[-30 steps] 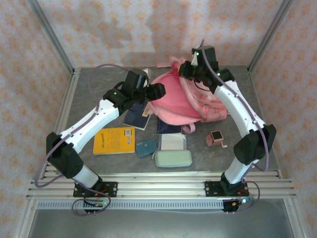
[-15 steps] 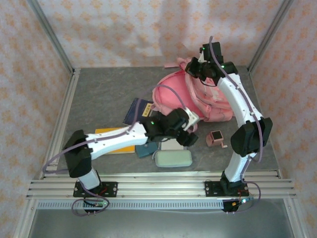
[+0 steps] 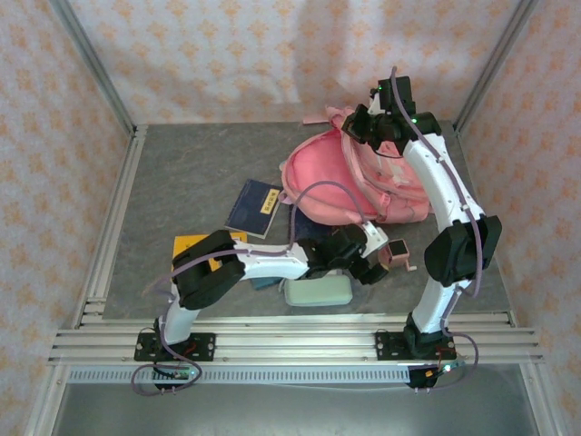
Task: Pack the student bag
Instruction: Pick up the loose stationery from the bottom-right of the table.
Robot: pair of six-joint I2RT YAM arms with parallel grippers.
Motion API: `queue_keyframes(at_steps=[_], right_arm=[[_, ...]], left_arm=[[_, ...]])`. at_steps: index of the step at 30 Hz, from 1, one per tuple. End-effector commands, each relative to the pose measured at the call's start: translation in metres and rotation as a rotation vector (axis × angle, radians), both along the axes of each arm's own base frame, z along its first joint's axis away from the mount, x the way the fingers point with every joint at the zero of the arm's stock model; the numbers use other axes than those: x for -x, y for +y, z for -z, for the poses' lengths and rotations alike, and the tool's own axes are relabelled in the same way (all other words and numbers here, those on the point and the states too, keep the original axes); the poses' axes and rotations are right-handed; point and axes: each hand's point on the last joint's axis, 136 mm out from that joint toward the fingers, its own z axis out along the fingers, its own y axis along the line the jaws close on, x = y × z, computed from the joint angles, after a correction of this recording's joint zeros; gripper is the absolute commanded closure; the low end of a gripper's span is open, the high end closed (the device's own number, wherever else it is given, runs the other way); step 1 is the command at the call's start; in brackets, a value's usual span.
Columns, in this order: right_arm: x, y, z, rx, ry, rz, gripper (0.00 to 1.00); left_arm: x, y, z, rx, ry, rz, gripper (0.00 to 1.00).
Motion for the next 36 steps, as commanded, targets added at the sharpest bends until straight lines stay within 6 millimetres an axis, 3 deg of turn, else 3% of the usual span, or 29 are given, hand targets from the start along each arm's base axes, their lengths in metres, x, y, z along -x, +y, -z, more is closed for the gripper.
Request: queue_keyframes(at_steps=[1,16,24,31,36], right_arm=[[0.001,-0.002,-0.032,-0.055,-0.075,0.025,1.0],[0.009,-0.004,-0.01,-0.053,-0.039,0.027,1.0],[0.01,-0.005,-0.005,-0.06,-0.029,0.039,1.0],[0.011,-0.006,-0.007,-0.06,-0.036,0.048,1.0],[0.013,-0.008,-0.008,-0.06,-0.038,0.056,1.0]], left_arm=[[-0.005,-0.029,-0.026,0.096,-0.062,0.012,0.0],[-0.016,-0.068,0.018,0.032,0.021,0.018,0.03],[-0.015,-0.062,0.042,-0.055,0.028,0.027,0.21],[-0.016,-0.061,0.024,-0.046,0.007,0.029,0.53],[-0.019,-0.058,0.008,-0.032,-0.002,0.011,0.55]])
